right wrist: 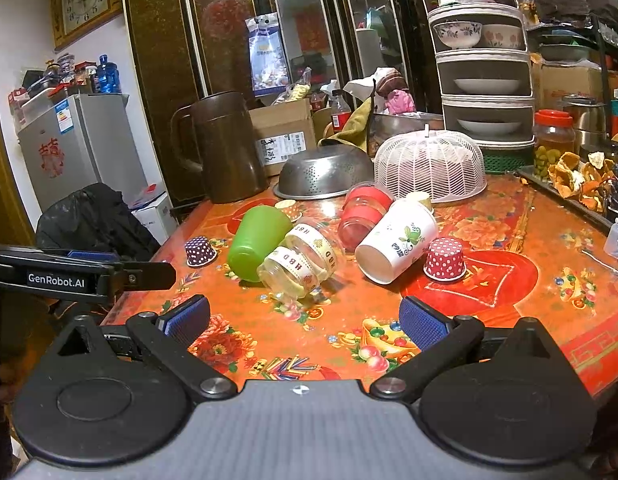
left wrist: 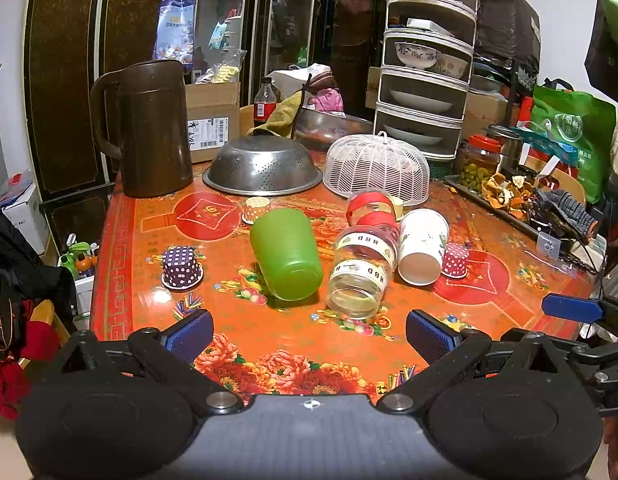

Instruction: Flip cup upright

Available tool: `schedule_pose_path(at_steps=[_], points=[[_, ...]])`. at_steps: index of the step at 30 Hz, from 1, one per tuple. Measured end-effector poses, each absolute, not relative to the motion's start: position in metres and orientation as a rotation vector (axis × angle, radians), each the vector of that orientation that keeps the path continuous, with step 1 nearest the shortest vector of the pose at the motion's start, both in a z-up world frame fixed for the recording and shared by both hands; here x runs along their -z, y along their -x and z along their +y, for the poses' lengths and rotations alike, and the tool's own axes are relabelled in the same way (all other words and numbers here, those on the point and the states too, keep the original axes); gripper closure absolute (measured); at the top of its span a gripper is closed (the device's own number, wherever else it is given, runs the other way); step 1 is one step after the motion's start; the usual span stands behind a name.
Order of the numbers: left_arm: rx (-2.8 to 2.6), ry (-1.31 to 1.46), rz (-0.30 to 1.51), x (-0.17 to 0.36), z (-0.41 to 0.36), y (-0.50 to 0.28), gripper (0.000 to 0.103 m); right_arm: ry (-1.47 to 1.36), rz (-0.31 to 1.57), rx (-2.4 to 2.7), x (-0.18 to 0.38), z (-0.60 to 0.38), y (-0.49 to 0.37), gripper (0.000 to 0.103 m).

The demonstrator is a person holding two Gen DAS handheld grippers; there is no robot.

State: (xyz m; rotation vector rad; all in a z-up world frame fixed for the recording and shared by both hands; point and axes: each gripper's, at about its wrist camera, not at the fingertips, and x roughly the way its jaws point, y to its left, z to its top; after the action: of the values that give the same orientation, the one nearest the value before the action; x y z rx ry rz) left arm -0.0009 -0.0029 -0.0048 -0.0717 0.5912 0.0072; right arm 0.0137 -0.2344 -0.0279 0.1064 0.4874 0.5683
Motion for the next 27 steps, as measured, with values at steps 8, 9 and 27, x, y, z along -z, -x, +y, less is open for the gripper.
schedule_pose_path(at_steps=[8, 9, 27], points=[[-0.007, 0.073, 0.592, 0.0049, -0.0030, 0.0009, 0.000, -0.110, 0.494, -0.568, 0.0285, -0.2354, -0.0152, 0.001], [-0.007, 0.073, 0.592, 0.0049, -0.0036, 0.0012, 0.000, -0.109, 0.494, -0.567, 0.0285, -0.2352, -0.0153, 0.001], [-0.006, 0.074, 0.596, 0.0079, -0.0052, 0.0013, 0.000, -0.109, 0.503, -0.565, 0.0315, -0.2367, -0.0158, 0.001]])
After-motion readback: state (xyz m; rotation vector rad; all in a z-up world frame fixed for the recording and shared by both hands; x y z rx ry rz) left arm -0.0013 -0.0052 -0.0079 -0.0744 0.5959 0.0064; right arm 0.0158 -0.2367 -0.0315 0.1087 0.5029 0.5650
